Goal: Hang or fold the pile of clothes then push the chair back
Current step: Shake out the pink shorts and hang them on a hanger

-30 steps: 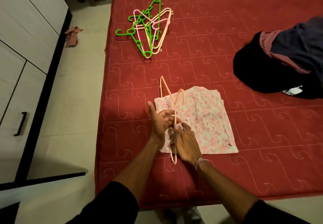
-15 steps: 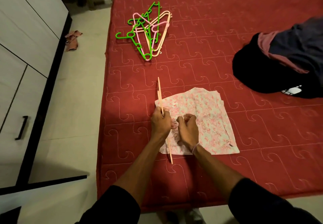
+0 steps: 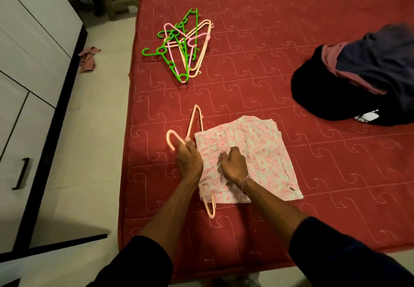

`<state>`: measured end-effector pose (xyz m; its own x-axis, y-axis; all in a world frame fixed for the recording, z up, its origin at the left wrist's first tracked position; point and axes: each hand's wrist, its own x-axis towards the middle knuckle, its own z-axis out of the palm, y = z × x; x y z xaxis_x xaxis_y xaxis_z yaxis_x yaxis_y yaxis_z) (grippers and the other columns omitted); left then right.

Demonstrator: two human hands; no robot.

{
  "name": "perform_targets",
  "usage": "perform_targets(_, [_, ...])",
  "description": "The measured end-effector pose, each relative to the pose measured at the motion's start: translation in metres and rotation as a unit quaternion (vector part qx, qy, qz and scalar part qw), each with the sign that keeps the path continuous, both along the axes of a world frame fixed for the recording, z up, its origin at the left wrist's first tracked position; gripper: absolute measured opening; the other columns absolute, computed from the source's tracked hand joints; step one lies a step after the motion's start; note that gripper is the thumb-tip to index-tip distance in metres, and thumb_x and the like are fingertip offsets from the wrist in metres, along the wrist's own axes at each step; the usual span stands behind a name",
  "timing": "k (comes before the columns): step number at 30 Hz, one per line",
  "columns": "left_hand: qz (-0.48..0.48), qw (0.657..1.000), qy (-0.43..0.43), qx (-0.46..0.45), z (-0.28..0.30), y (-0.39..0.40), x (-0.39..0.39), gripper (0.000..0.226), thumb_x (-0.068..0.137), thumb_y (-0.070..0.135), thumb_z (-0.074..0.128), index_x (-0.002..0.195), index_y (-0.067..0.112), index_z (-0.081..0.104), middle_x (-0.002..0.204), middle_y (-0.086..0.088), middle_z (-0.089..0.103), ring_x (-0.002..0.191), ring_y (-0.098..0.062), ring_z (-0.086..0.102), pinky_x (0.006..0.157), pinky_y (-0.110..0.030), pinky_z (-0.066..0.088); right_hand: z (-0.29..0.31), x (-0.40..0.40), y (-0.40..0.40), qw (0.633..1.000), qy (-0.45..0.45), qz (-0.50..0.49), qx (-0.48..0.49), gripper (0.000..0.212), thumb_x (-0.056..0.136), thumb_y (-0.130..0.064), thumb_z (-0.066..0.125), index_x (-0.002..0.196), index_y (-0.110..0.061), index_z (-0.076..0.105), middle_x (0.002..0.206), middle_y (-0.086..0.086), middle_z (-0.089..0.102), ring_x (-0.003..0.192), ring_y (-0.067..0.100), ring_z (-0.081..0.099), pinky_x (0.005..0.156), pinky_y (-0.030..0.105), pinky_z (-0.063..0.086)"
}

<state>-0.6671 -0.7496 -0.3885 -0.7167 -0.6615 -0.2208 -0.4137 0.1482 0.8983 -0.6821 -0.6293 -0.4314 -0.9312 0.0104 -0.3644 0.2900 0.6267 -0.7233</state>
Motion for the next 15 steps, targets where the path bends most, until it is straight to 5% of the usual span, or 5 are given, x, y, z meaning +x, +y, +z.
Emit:
perform_targets(5, [0.009,1.000,0.011,-0.013,0.003,0.003,0.003,0.027,0.109,0.023,0.034,0.097,0.004,0.049,0.069,0.001,0.044,0.057,-0.010,0.043,0.052,-0.025,0.038,0.007,-0.004,0.027,0.999,-0.008,-0.010,-0.035,0.028,0.108,-0.025,0.039,0.122,-0.001,0.044,0.075,-0.003,0.050,0.061,0.010,0.046,0.050,0.026,0.032])
perform_targets(9, [0.009,1.000,0.008,-0.026,0.005,0.011,0.002,0.023,0.109,0.022,0.034,0.097,0.006,0.046,0.066,0.002,0.042,0.053,-0.009,0.042,0.041,-0.014,0.035,0.007,-0.014,0.065,0.997,-0.034,-0.021,-0.069,0.020,0.106,-0.024,0.041,0.113,-0.006,0.048,0.082,-0.001,0.049,0.069,0.013,0.044,0.058,0.029,0.035])
perform_targets(15, [-0.011,0.999,0.003,-0.030,0.004,0.026,0.003,0.031,0.109,0.029,0.033,0.100,0.005,0.052,0.066,0.000,0.045,0.055,-0.013,0.044,0.049,-0.029,0.037,0.006,-0.025,0.121,0.994,-0.042,-0.063,-0.083,0.011,0.104,-0.019,0.042,0.113,-0.014,0.046,0.082,-0.001,0.050,0.069,0.015,0.047,0.063,0.036,0.040])
